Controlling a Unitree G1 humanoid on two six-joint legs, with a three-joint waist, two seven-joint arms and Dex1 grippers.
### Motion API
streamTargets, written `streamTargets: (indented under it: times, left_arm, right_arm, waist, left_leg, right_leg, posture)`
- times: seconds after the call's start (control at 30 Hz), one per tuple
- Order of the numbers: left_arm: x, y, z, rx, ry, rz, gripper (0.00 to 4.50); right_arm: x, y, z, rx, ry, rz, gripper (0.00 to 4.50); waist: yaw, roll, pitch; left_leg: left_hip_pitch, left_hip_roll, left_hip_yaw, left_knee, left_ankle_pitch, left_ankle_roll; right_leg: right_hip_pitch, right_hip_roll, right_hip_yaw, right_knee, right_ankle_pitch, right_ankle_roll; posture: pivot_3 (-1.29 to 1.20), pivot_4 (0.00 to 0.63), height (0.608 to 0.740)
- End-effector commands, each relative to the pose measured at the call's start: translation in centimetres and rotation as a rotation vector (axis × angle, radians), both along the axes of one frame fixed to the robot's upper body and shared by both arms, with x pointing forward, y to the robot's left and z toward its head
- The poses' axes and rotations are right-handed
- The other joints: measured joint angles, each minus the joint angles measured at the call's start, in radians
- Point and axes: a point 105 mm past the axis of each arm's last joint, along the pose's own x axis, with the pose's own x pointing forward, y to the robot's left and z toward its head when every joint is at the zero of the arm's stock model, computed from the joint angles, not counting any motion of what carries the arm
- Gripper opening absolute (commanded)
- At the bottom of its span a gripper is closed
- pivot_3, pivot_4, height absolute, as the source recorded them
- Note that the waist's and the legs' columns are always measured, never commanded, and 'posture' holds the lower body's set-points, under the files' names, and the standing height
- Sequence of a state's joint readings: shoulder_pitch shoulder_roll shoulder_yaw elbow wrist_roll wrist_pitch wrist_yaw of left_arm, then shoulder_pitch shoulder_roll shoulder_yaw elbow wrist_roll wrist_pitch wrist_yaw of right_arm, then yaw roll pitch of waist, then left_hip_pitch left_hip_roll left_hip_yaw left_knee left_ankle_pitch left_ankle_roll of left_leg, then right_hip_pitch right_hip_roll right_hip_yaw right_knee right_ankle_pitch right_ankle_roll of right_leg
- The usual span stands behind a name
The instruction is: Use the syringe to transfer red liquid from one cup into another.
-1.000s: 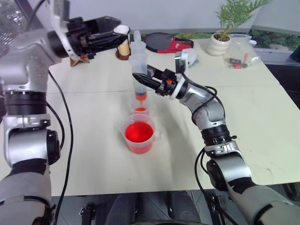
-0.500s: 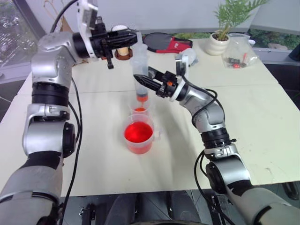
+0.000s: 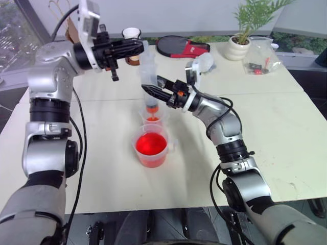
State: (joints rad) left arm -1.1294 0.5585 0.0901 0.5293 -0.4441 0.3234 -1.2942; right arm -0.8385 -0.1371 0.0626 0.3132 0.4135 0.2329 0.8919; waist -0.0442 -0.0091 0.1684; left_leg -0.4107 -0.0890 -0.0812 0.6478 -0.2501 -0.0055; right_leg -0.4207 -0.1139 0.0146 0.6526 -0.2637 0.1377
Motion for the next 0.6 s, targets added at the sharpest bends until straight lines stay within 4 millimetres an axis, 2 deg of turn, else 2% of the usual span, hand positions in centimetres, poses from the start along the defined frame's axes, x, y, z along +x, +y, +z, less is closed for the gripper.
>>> streamTargets:
  times: [0.03, 0.33, 0.6]
  left_arm:
    - [0.1, -0.2, -1.7, -0.008, 0.045, 0.018, 0.06]
    - [0.2, -0.8, -4.5, 0.062, 0.098, 0.021, 0.06]
    - [0.4, -1.3, -6.0, 0.105, 0.121, 0.014, 0.06]
  right_arm:
    - [-2.0, 0.6, 5.1, 0.070, -0.204, 0.041, 1.38]
    - [-2.2, 0.7, 6.4, 0.099, -0.239, 0.037, 1.38]
    - [-2.7, 0.9, 7.0, 0.114, -0.250, 0.049, 1.38]
  waist:
    - [0.000, 0.000, 0.000]
    - [-0.001, 0.000, 0.000]
    - [-0.001, 0.000, 0.000]
  left_leg:
    - [0.000, 0.000, 0.000, 0.000, 0.000, 0.000]
    - [0.000, 0.000, 0.000, 0.000, 0.000, 0.000]
    - [0.000, 0.000, 0.000, 0.000, 0.000, 0.000]
  right_leg:
    - [0.000, 0.000, 0.000, 0.000, 0.000, 0.000]
    - [0.000, 0.000, 0.000, 0.000, 0.000, 0.000]
    - [0.000, 0.000, 0.000, 0.000, 0.000, 0.000]
  posture:
    - [0.00, 0.150, 0.739]
    - [0.00, 0.150, 0.739]
    - [0.00, 0.150, 0.739]
